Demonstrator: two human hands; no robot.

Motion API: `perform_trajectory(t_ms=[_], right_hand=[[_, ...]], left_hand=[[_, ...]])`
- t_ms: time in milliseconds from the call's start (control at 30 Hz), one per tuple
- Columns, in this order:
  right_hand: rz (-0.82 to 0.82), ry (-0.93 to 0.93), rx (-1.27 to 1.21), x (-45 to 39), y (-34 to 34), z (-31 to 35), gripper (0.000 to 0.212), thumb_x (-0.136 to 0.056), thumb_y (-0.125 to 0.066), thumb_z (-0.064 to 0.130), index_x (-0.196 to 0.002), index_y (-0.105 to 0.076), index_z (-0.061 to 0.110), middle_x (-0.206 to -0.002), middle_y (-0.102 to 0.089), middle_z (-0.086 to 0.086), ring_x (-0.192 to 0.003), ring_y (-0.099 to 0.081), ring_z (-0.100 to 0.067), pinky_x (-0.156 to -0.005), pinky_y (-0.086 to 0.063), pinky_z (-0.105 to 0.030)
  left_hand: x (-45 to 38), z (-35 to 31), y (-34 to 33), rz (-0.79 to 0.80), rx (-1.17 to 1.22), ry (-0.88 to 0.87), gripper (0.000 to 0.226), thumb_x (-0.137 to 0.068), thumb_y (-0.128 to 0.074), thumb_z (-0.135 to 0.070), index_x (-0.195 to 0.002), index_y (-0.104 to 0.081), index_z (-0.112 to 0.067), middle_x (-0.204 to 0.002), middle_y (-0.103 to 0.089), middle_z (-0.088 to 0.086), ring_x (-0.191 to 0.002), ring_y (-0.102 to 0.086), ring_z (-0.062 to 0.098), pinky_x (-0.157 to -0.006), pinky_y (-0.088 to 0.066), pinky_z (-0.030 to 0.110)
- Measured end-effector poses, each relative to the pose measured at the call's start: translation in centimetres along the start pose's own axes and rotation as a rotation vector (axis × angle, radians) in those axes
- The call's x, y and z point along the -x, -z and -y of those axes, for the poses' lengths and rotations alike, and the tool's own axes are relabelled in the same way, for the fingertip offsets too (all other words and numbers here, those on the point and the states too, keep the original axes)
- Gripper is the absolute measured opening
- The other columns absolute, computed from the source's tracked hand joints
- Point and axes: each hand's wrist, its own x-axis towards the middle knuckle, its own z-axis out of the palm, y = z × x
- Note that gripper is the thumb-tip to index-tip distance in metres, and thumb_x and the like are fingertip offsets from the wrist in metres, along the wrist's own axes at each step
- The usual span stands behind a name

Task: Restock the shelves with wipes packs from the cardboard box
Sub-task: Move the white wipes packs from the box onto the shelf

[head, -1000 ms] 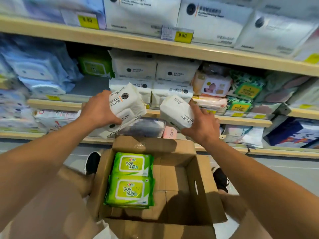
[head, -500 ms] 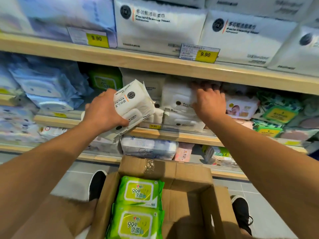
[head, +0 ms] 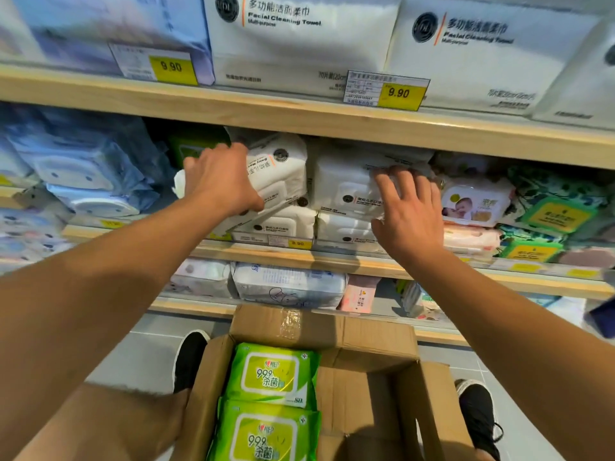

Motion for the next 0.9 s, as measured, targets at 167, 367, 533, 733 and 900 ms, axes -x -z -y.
perform_trajectory(t_ms=[167, 367, 533, 733, 900], right_hand=[[0.039, -0.048, -0.01, 0.5, -0.9, -0.6, 0.076, -0.077, -0.071, 0.029, -0.143, -0.034, 0.023, -0.138, -0.041, -0.011, -0.125, -0.034, -0.037, -0.11, -0.026, -0.049], [0.079, -0.108, -0.031, 0.6, -1.6, 0.1, 0.082, -0.074, -0.07, 0.027, -0.143, -0.027, 0.023, -0.138, -0.035, -0.012, -0.132, -0.025, -0.038, -0.116, -0.017, -0.05], [0.079, -0.109, -0.051, 0.6, -1.4, 0.2, 0.085, -0.073, -0.07, 0.027, -0.145, -0.025, 0.024, -0.142, -0.032, -0.01, -0.135, -0.022, -0.037, -0.117, -0.016, -0.049], [0.093, -0.115, -0.072, 0.7, -1.1, 0.5, 0.087, -0.076, -0.069, 0.026, -0.148, -0.019, 0.025, -0.147, -0.029, -0.009, -0.14, -0.016, -0.037, -0.119, -0.01, -0.05], [0.104, -0.11, -0.086, 1.1, 0.3, 1.4, 0.085, -0.076, -0.069, 0.027, -0.148, -0.024, 0.022, -0.149, -0.027, -0.009, -0.141, -0.015, -0.037, -0.119, -0.007, -0.05]], left_hand=[[-2.1, -4.4, -0.7, 0.099, -0.045, -0.03, 0.037, -0.06, -0.083, -0.041, -0.061, -0.053, -0.019, -0.065, -0.051, 0.0, -0.075, -0.05, 0.025, -0.078, -0.031, 0.038], [-3.6, -4.3, -2.8, 0.177, -0.091, -0.013, 0.038, -0.064, -0.079, -0.046, -0.073, -0.061, -0.015, -0.07, -0.05, 0.003, -0.082, -0.051, 0.028, -0.077, -0.039, 0.036], [-4.3, -4.4, -3.1, 0.2, -0.166, -0.059, 0.062, -0.065, -0.079, -0.051, -0.119, -0.06, -0.026, -0.099, -0.058, 0.004, -0.102, -0.055, 0.029, -0.081, -0.038, 0.038], [-4.7, -4.2, -4.3, 0.112, -0.144, -0.134, 0.089, -0.065, -0.081, -0.036, -0.141, -0.035, -0.033, -0.129, -0.049, 0.01, -0.124, -0.041, 0.036, -0.11, -0.026, 0.053], [-3.1, -3.9, -3.6, 0.065, -0.148, -0.163, 0.072, -0.072, -0.073, -0.05, -0.133, -0.046, -0.024, -0.122, -0.054, 0.009, -0.12, -0.046, 0.033, -0.11, -0.024, 0.055]])
